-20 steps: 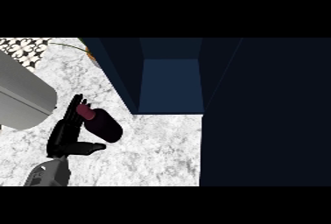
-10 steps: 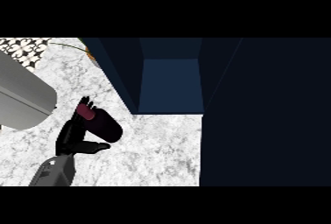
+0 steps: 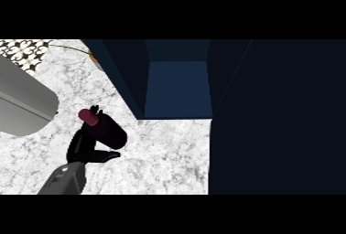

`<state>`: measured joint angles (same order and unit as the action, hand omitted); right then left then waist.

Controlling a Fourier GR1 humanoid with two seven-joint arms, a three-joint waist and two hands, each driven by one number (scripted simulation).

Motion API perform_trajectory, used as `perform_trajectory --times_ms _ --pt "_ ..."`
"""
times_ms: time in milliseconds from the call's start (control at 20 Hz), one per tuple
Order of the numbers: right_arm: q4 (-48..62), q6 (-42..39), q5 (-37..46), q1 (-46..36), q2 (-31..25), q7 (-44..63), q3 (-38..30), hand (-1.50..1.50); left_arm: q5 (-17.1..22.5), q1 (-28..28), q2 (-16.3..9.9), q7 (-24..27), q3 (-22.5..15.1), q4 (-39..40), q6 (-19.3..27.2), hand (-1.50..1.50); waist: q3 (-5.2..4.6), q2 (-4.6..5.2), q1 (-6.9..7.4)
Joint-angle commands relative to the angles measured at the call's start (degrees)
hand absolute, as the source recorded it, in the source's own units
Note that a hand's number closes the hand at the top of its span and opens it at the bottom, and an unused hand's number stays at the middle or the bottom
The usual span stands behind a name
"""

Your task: Pick up the wine, place it into the cabinet and close the cabinet

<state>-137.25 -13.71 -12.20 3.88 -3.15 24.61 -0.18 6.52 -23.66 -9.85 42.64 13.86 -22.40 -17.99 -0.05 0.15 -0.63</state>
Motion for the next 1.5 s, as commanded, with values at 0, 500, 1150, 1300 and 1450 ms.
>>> perform_trajectory --times_ms 0,500,1150,1300,1450 --pt "-3.24 1.14 0.34 0.12 0.22 2.42 0.95 -1.50 0.84 -2.95 -1.07 3.20 1.59 7.13 -4.17 -1.50 -0.05 0.11 -0.33" --pt "2.04 -0.47 -1.64 -1.93 -0.84 -0.87 -2.42 -1.50 0.37 -3.33 -1.20 6.81 1.39 10.53 -6.11 1.50 -0.04 0.12 -0.17" --pt "1.39 -1.04 0.62 0.42 0.24 -2.33 -0.77 -1.50 -1.65 -5.42 -0.28 8.27 -0.28 11.86 -6.79 1.50 -0.07 0.24 -0.55" --pt "2.01 -0.95 0.65 0.10 -0.35 -1.98 -1.84 -1.50 -1.10 -4.62 0.40 8.71 0.31 12.47 -5.60 1.50 -0.06 0.20 -0.42" --pt "2.07 -2.12 0.95 3.48 0.99 -5.67 -1.74 -1.50 -2.14 6.18 2.81 17.13 -1.40 8.90 -4.34 1.50 0.04 -0.19 0.50"
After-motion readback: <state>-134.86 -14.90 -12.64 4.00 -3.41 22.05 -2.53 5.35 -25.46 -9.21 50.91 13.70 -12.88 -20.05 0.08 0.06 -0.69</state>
